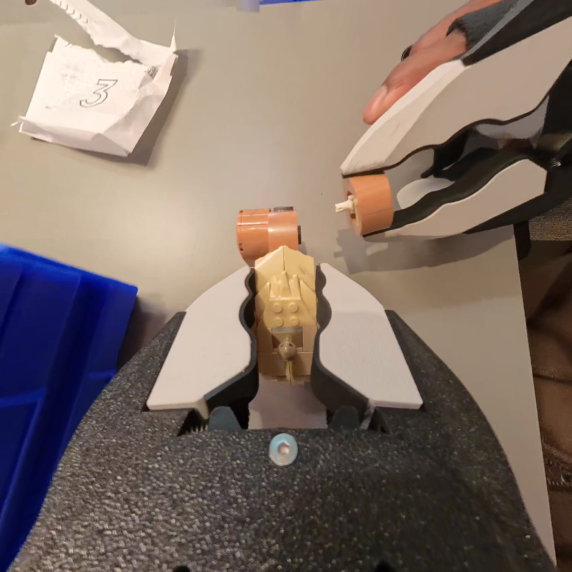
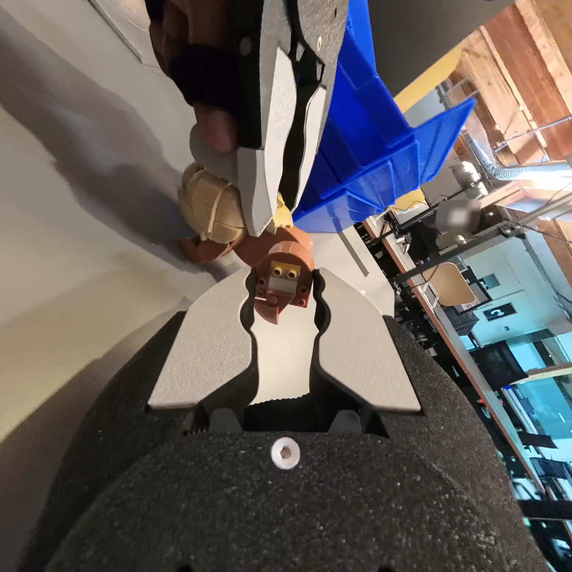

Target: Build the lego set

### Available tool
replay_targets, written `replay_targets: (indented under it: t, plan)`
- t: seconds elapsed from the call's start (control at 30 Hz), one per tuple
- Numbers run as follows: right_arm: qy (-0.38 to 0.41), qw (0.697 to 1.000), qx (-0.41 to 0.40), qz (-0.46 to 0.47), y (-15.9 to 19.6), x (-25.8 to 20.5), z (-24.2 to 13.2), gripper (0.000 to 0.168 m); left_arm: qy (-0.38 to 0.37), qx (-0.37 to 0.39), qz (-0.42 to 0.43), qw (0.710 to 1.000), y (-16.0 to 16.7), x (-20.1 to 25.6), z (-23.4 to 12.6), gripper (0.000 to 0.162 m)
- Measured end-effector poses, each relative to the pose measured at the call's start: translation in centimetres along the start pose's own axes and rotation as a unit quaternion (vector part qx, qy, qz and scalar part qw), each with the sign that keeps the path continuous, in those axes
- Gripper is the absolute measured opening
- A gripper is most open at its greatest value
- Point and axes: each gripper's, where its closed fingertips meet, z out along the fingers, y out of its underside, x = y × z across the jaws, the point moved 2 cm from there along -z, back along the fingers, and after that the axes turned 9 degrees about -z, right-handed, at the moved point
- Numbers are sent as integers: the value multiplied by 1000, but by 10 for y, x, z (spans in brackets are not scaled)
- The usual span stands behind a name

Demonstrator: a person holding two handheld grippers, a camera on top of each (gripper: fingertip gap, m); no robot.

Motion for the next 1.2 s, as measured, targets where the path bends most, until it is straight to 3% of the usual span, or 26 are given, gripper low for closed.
replay_targets:
  t: [0.2, 0.37, 0.63, 0.73, 0.83, 1.03, 1.2]
  plan:
    - [13, 999, 10, 48, 12, 15, -11, 35, -18, 39, 29, 999, -28, 1, 15, 36]
    - [23, 998, 30, 45, -3, 23, -8, 35, 1, 199, 11, 980, -41, 13, -40, 43]
    - [-16, 994, 92, -66, -99, 4, 39, 35, 49, 257, -83, 962, 16, 28, -101, 43]
    - [-15, 987, 96, -124, -130, -8, 55, 35, 4, 273, -117, 955, 37, 23, -117, 41]
    - [-27, 982, 113, -152, -155, -24, 65, 35, -27, 314, -145, 938, 54, 17, -136, 29]
    - [-48, 978, 146, -144, -178, -46, 74, 34, -12, 343, -220, 913, 83, 14, -147, 19]
    - [-54, 981, 180, -46, -172, -38, 67, 35, -30, 411, -211, 886, 82, 14, -162, 19]
